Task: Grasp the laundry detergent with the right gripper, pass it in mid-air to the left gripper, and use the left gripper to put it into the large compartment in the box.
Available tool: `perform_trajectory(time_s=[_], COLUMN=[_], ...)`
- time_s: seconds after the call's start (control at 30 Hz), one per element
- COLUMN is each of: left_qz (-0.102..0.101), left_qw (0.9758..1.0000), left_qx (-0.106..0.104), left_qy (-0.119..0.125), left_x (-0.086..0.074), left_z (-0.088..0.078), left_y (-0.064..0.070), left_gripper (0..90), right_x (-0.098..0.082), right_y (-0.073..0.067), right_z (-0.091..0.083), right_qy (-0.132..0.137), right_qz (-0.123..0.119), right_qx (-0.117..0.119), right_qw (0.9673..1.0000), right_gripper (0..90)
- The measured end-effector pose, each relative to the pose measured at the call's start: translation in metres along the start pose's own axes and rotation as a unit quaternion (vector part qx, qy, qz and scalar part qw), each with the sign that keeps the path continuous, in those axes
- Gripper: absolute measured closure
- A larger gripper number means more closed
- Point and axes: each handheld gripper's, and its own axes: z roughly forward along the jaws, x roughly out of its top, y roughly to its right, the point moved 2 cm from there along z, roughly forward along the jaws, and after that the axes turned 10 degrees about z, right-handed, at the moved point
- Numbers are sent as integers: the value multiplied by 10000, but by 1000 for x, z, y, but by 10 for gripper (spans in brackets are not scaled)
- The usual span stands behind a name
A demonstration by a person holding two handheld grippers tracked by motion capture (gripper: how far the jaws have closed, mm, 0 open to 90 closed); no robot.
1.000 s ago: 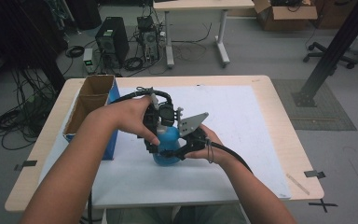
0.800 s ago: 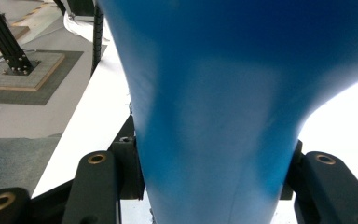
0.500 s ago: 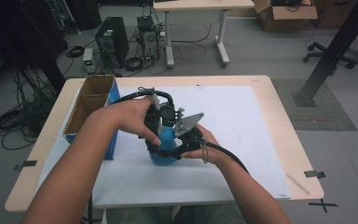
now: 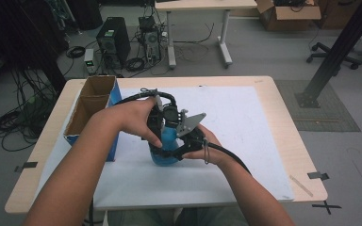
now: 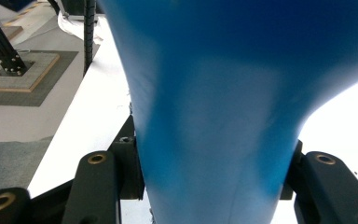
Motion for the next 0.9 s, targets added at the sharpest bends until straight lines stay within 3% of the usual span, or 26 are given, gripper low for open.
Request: perform_trajectory(time_s=[0.37,0.9], left_qz=[-49,58], left_qw=[10000,10000], left_qx=[68,-20], left_qy=[43,-17], left_x=[0,1], left_z=[-1,-1], left_y=[0,1], left_gripper=[102,216], right_x=[2,3], right_y=[0,-3], right_z=[-3,-1], right_qy=[44,37], right_qz=[-15,3], right_qx=[-31,-4], right_qw=[10000,10000], right_gripper=[450,450])
